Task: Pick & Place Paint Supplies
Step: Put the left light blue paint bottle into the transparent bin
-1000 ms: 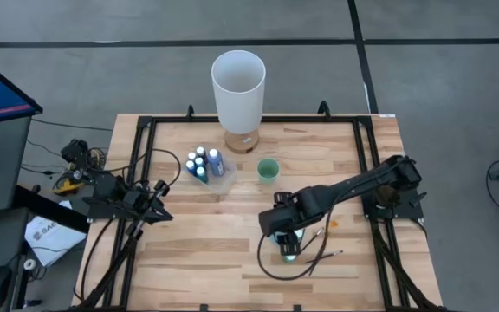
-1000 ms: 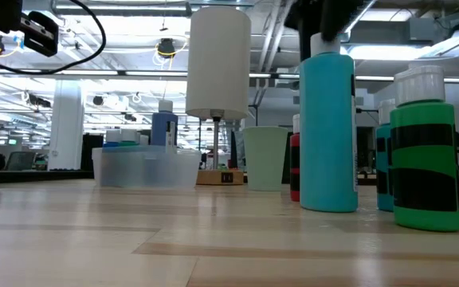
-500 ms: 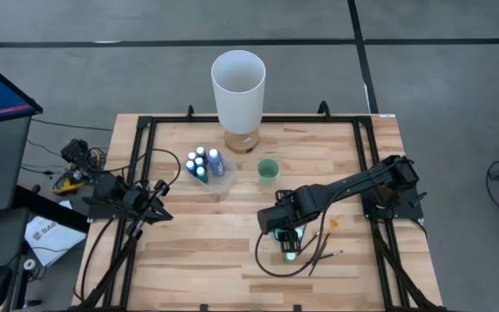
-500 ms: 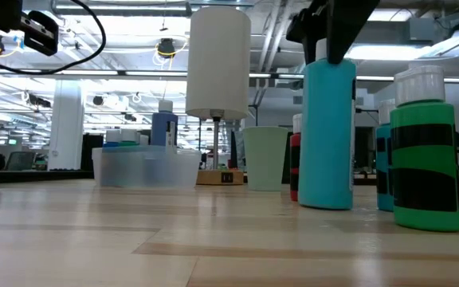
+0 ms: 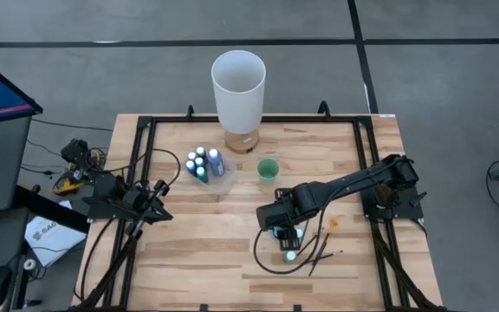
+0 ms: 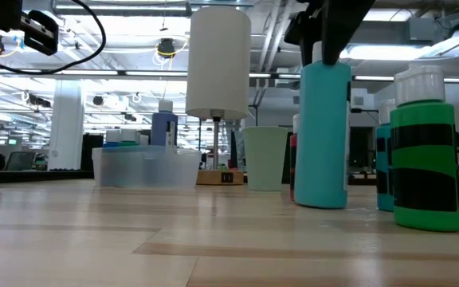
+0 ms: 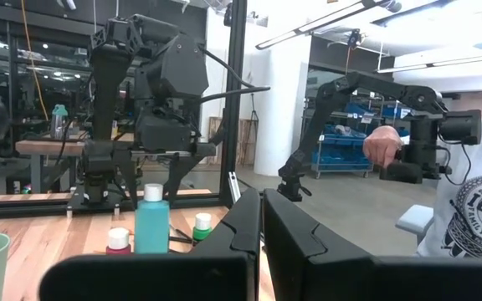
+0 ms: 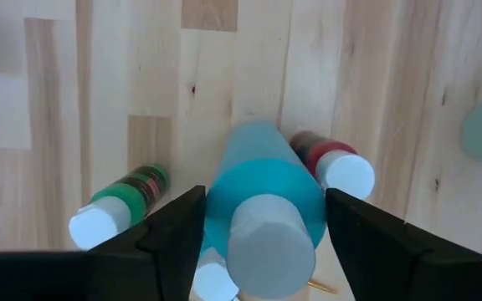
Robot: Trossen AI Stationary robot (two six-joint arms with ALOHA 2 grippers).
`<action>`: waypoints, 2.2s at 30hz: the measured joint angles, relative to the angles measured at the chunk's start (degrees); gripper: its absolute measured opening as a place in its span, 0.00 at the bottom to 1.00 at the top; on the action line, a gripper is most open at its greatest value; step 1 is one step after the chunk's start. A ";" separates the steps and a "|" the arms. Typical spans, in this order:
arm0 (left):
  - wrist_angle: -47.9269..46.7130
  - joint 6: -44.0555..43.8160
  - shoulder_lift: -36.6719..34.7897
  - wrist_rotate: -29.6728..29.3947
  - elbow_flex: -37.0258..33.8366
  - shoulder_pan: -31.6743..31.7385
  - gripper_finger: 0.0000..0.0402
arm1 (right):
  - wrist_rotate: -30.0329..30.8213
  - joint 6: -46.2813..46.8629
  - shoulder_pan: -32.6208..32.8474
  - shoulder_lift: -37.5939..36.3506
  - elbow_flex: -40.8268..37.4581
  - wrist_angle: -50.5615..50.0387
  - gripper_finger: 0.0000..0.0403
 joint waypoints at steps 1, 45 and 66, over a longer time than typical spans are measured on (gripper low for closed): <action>0.00 0.00 0.00 0.00 0.00 0.00 0.00 | -0.43 0.00 0.00 0.00 0.00 0.00 0.58; 0.79 0.00 0.00 0.00 0.00 0.00 0.00 | -0.63 0.03 0.04 -0.11 6.55 -3.00 0.70; 0.79 0.00 0.00 0.00 0.00 0.00 0.00 | 0.74 0.57 0.40 0.39 4.16 -4.15 0.70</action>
